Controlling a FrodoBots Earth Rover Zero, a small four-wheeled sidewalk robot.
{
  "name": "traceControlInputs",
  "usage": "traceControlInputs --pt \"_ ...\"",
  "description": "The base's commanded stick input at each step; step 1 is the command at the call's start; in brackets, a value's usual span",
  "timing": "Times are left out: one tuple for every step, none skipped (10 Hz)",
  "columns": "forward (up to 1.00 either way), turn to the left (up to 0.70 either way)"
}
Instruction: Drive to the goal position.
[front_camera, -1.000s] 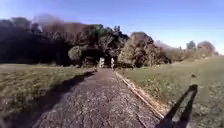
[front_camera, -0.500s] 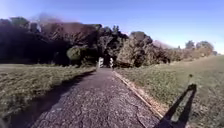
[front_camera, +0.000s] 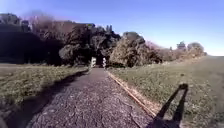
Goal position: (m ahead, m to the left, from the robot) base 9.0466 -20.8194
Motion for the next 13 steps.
traceControlInputs --pt "0.00 -0.85" --pt "0.00 -0.85" --pt "0.00 -0.85" --pt "0.00 -0.85" --pt "0.00 -0.85" --pt "0.00 -0.47" --pt "0.00 -0.41" --pt "0.00 -0.26" --pt "0.00 -0.02" --pt "0.00 0.00" --pt "0.00 0.00" --pt "0.00 0.00" --pt "0.00 0.00"
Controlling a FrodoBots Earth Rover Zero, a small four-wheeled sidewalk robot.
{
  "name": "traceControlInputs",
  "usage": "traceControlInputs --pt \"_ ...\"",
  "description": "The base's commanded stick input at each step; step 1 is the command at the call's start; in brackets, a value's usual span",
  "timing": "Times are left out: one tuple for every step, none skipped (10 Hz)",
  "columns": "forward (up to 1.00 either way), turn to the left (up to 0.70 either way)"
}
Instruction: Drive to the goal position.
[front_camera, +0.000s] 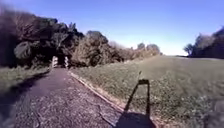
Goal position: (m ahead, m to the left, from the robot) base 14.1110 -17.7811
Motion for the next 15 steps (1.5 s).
traceControlInputs --pt "0.00 0.00" --pt "0.00 0.00" --pt "0.00 0.00" --pt "0.00 0.00" --pt "0.00 0.00" --pt "0.00 -0.66" --pt "0.00 -0.84" --pt "0.00 -0.85" --pt "0.00 -0.85" --pt "0.00 -0.85" --pt "0.00 -0.82" --pt "0.00 -0.82" --pt "0.00 -0.84" --pt "0.00 -0.85" --pt "0.00 -0.85"
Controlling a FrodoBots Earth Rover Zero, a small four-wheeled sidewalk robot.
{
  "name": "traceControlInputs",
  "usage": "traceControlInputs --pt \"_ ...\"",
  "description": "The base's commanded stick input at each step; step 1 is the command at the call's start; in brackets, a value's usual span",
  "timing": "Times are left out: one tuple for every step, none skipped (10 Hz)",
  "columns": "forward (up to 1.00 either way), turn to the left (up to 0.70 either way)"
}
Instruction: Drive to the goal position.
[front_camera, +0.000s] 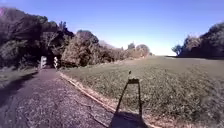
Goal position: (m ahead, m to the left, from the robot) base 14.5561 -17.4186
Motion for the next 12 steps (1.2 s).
traceControlInputs --pt "0.00 -0.85" --pt "0.00 -0.85" --pt "0.00 -0.85" --pt "0.00 -0.85" --pt "0.00 -0.85" --pt "0.00 -0.85" --pt "0.00 -0.85" --pt "0.00 -0.85" --pt "0.00 -0.85" --pt "0.00 -0.85" --pt "0.00 -0.85" --pt "0.00 -0.85"
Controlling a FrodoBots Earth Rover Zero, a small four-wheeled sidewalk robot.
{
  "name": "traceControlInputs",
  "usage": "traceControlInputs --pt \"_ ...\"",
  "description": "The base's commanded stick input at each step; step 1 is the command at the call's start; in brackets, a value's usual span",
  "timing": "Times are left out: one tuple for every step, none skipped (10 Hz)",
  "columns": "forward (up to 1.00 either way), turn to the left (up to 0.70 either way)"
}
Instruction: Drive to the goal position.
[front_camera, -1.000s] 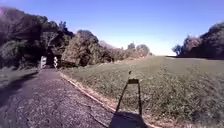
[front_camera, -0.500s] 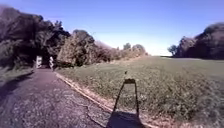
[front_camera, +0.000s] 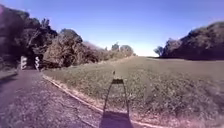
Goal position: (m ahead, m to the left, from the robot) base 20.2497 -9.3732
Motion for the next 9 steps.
traceControlInputs --pt "-0.01 -0.85" --pt "-0.04 -0.85" --pt "-0.04 -0.85" --pt "-0.04 -0.85" --pt "-0.04 -0.85" --pt "-0.04 -0.85" --pt "-0.04 -0.85" --pt "-0.04 -0.85" --pt "-0.04 -0.85"
